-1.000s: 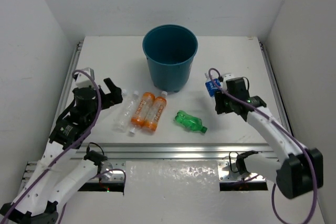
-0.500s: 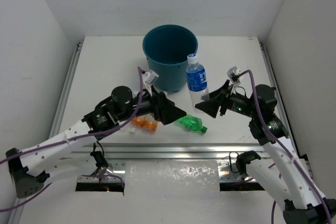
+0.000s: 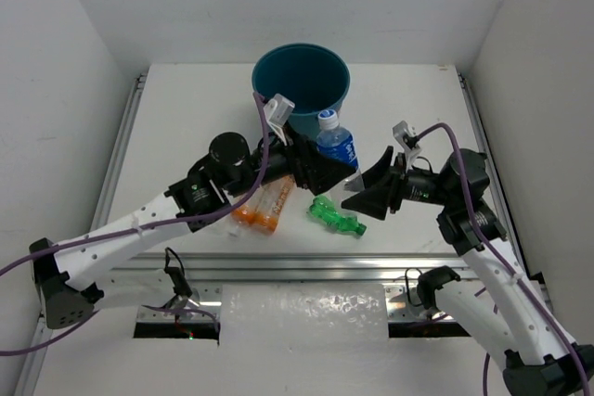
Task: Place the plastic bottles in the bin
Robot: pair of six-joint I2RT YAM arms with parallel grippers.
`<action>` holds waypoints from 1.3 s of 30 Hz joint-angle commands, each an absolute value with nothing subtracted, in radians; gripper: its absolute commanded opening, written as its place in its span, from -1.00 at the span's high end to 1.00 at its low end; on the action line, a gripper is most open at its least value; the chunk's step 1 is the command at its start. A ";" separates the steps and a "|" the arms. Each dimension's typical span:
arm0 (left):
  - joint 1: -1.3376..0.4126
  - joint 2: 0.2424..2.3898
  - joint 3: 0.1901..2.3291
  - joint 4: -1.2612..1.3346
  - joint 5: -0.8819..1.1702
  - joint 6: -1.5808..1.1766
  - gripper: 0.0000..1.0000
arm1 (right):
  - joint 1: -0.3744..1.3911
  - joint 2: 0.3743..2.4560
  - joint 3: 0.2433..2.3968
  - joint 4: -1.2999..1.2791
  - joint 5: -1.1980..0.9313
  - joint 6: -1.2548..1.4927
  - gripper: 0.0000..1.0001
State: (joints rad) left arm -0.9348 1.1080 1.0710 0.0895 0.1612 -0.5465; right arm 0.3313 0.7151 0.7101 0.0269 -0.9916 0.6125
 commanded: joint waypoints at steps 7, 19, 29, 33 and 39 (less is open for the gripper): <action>-0.939 1.198 1.254 0.117 0.151 -0.502 1.00 | 0.339 0.700 0.727 -0.051 -0.974 0.522 -0.21; -0.669 1.379 1.733 -0.303 -0.566 -0.370 0.92 | 0.341 0.732 0.787 -0.480 -0.408 0.282 -0.98; -0.578 1.635 1.865 -0.190 -0.581 -0.253 -0.54 | 0.341 0.871 0.721 -0.466 -0.451 0.215 -0.98; -0.569 1.729 1.969 -0.296 -0.529 -0.271 -0.76 | 0.374 1.017 0.724 -0.494 -0.486 0.212 -0.98; -0.569 1.617 1.933 -0.406 -0.468 -0.368 -0.79 | 0.562 1.168 0.692 -0.465 -0.243 0.195 -0.98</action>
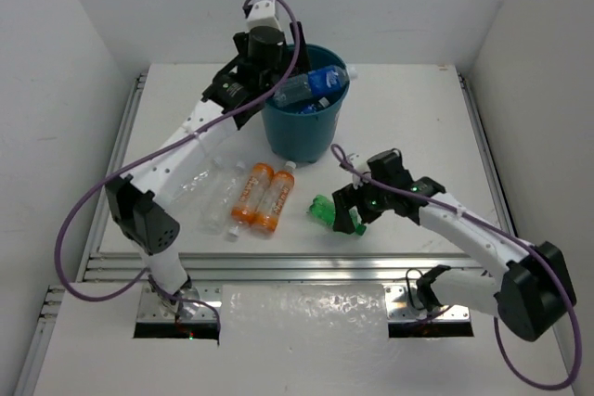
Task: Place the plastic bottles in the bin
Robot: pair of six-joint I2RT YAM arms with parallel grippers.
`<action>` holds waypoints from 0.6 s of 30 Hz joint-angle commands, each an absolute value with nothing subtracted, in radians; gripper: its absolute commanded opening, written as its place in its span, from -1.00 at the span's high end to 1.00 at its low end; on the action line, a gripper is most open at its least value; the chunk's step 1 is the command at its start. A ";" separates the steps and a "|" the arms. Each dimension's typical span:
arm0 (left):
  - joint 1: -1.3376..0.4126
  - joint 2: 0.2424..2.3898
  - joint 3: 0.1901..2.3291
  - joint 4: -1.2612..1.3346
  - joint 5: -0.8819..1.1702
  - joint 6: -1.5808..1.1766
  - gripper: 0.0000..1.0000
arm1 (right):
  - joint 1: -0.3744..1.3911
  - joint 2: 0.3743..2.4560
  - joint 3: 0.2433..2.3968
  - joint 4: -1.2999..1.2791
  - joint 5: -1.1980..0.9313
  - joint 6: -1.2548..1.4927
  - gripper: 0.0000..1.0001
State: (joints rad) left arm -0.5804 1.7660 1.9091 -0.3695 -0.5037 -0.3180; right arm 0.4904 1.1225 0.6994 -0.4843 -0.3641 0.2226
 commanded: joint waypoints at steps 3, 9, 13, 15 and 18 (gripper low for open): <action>-0.569 1.444 1.778 -0.400 -0.405 -0.399 -0.79 | 0.632 1.259 0.684 -0.437 -0.164 0.193 -0.98; -0.571 1.111 1.402 -0.348 -0.342 -0.405 -0.86 | 0.698 1.359 0.673 -0.330 0.076 0.224 -0.94; -0.571 1.011 1.284 -0.382 -0.318 -0.394 -0.87 | 0.701 1.390 0.667 -0.252 0.166 0.222 -0.91; -0.571 0.968 1.258 -0.400 -0.318 -0.394 -0.87 | 0.700 1.414 0.667 -0.229 0.144 0.207 -0.82; -0.572 0.922 1.188 -0.407 -0.295 -0.400 -0.87 | 0.704 1.480 0.669 -0.195 0.105 0.201 -0.69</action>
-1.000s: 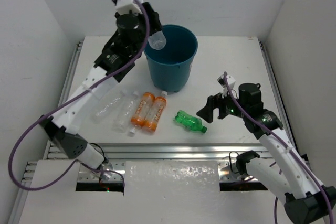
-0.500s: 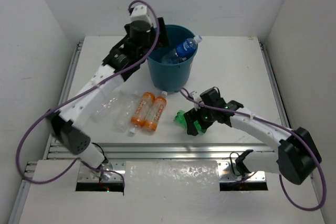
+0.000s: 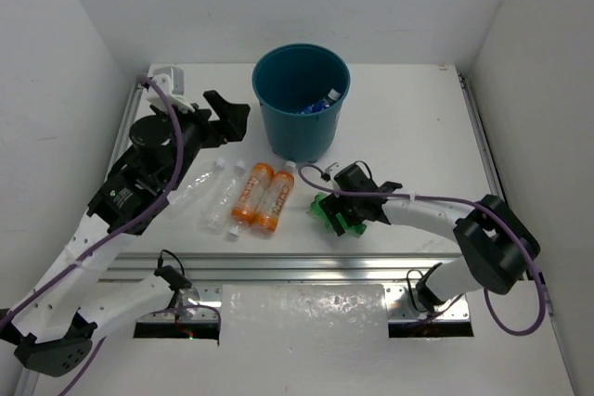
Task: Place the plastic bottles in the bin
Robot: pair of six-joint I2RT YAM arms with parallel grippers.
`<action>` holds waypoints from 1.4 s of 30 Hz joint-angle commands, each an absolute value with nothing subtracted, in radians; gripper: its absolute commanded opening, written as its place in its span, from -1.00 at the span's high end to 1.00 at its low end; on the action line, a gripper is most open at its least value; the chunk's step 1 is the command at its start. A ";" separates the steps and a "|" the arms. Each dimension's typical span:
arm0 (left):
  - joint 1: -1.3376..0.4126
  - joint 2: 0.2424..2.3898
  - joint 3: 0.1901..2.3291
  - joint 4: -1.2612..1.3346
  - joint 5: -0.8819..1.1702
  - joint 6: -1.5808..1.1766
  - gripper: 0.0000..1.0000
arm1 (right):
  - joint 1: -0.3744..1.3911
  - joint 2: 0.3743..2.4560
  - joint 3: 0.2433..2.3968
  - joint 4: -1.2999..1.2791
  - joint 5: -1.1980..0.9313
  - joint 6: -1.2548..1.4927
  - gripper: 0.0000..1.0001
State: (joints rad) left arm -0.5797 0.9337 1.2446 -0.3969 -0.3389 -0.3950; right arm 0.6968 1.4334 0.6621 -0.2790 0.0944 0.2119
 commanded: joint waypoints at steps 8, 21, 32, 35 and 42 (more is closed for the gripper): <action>-0.571 0.885 1.054 -0.371 -0.129 -0.428 -0.87 | 0.712 1.422 0.621 -0.133 0.002 0.167 0.23; -0.600 0.857 0.752 0.041 0.348 -0.551 -0.93 | 0.712 0.901 0.607 -0.201 -0.083 0.235 0.68; -0.844 1.025 0.813 0.239 0.335 -0.552 -0.99 | 0.713 0.744 0.695 -0.186 -0.327 0.299 0.66; -0.847 1.061 0.834 0.232 0.316 -0.557 -0.99 | 0.713 0.735 0.693 -0.173 -0.362 0.301 0.64; -0.850 1.086 0.853 0.287 0.322 -0.572 -0.72 | 0.712 0.729 0.690 -0.141 -0.429 0.302 0.61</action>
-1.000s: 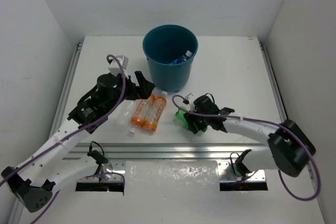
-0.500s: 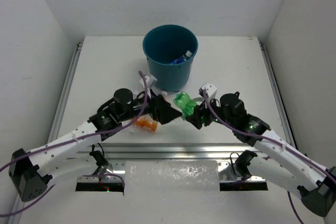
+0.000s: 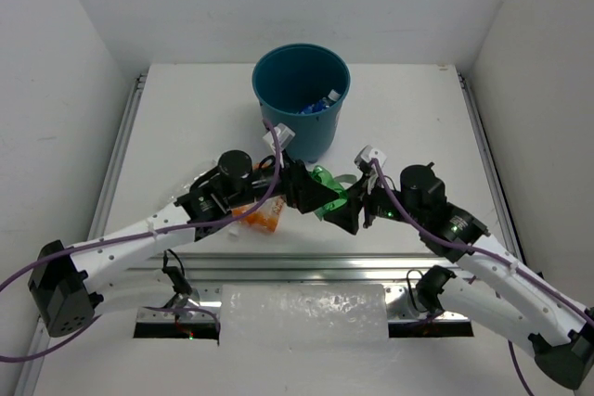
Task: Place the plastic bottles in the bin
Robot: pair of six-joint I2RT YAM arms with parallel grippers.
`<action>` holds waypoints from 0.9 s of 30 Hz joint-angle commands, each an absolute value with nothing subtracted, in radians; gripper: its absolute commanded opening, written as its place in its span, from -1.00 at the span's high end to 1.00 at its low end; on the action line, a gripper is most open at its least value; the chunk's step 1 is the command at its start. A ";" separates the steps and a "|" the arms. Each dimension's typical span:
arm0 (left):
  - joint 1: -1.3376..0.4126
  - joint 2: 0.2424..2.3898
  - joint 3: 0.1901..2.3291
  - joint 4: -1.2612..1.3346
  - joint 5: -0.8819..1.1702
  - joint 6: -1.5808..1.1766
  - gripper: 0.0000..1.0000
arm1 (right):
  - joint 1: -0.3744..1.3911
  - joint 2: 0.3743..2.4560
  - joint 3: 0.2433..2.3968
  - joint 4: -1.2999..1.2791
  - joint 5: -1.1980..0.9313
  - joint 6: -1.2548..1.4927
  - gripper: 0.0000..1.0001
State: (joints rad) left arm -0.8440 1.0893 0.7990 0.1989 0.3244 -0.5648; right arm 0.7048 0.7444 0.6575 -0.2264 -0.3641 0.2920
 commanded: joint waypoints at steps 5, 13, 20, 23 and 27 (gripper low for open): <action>-0.850 1.101 0.891 0.276 0.318 -0.572 0.85 | 0.713 0.709 0.678 -0.113 -0.457 0.304 0.47; -0.851 1.049 0.945 0.209 0.162 -0.569 1.00 | 0.712 0.614 0.660 -0.156 -0.292 0.316 -0.98; -0.847 1.092 1.243 -0.066 -0.170 -0.499 1.00 | 0.712 0.540 0.696 -0.320 -0.151 0.276 -0.98; -0.830 1.159 1.369 -0.149 -0.323 -0.439 1.00 | 0.712 0.496 0.716 -0.382 -0.106 0.262 -0.98; -0.709 1.305 1.632 -0.229 -0.336 -0.396 1.00 | 0.712 0.472 0.750 -0.460 -0.051 0.258 -0.98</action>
State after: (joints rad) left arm -0.7834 1.2243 1.5070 -0.1810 -0.2234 -0.4500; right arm 0.7094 0.4870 0.6865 -0.4084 -0.1265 0.2794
